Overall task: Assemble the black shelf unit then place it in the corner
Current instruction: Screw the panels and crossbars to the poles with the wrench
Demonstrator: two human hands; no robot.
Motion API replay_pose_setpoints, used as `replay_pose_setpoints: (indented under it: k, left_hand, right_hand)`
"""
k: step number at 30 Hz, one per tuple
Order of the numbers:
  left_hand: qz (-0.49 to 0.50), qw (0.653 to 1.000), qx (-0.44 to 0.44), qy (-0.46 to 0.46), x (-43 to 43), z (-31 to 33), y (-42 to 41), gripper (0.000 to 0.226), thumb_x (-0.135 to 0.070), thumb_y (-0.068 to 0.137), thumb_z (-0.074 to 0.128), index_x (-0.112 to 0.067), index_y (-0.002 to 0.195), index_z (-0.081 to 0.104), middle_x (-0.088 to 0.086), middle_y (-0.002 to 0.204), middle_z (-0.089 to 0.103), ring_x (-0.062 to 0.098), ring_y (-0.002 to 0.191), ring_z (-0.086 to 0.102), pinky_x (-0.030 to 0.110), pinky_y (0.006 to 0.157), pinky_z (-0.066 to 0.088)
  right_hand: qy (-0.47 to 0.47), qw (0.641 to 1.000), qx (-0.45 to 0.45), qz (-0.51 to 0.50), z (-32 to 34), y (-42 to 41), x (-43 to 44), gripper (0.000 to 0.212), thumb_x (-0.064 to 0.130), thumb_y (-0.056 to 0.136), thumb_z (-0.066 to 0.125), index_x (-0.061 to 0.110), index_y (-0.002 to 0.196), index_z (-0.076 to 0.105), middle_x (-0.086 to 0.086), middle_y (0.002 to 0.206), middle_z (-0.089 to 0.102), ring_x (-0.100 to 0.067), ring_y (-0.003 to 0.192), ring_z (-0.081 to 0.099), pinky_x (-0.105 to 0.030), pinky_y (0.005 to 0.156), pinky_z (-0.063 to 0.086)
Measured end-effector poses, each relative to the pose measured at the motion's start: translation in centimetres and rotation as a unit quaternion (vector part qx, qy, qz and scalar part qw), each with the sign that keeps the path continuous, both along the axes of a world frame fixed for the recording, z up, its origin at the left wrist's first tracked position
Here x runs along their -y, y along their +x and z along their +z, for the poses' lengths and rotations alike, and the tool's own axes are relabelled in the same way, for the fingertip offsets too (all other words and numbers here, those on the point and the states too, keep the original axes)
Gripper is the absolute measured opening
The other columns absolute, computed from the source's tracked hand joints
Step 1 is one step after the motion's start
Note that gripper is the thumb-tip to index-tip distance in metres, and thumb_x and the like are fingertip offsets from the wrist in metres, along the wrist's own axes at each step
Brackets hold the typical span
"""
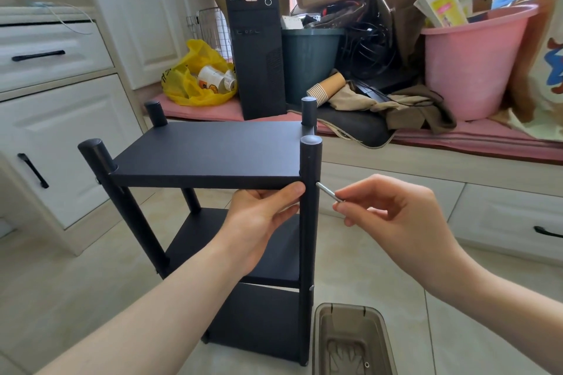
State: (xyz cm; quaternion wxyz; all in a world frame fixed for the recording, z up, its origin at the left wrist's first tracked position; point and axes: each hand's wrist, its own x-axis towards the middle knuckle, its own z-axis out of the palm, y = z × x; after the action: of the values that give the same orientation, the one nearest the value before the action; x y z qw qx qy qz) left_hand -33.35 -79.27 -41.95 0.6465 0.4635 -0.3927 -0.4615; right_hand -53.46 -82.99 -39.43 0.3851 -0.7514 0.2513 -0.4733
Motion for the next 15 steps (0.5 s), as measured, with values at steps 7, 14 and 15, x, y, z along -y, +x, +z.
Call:
replay_pose_setpoints:
  k: [7, 14, 15]
  left_hand:
    - [-0.005, 1.000, 0.007, 0.003, -0.1, 0.0, 0.0, 0.057, -0.026, 0.075, 0.076, 0.000, 0.125, 0.066, 0.017, 0.122, 0.072, 0.031, 0.117, 0.067, 0.051, 0.111, 0.046]
    - [-0.009, 1.000, 0.014, 0.001, -0.2, 0.0, 0.1, 0.055, -0.028, 0.077, 0.077, -0.002, 0.124, 0.068, 0.015, 0.122, 0.072, 0.030, 0.118, 0.067, 0.052, 0.112, 0.044]
    - [-0.011, 1.000, 0.018, 0.000, -0.2, 0.0, 0.1, 0.054, -0.029, 0.077, 0.077, -0.002, 0.124, 0.068, 0.015, 0.122, 0.072, 0.030, 0.118, 0.067, 0.052, 0.112, 0.044]
  right_hand:
    - [-0.016, 1.000, -0.004, -0.015, 0.5, 0.7, 0.0, 0.024, 0.002, 0.080, 0.077, 0.025, 0.087, 0.074, 0.012, 0.077, 0.073, -0.010, 0.065, 0.070, -0.015, 0.066, 0.055]
    - [-0.018, 0.999, -0.013, -0.038, 0.7, 1.9, 0.4, 0.020, 0.003, 0.079, 0.079, 0.022, 0.085, 0.075, 0.012, 0.074, 0.073, -0.011, 0.062, 0.069, -0.017, 0.066, 0.055]
    - [-0.016, 0.999, -0.013, -0.038, 0.7, 2.0, 0.4, 0.018, 0.003, 0.079, 0.079, 0.020, 0.086, 0.076, 0.011, 0.074, 0.073, -0.011, 0.062, 0.070, -0.018, 0.067, 0.056]
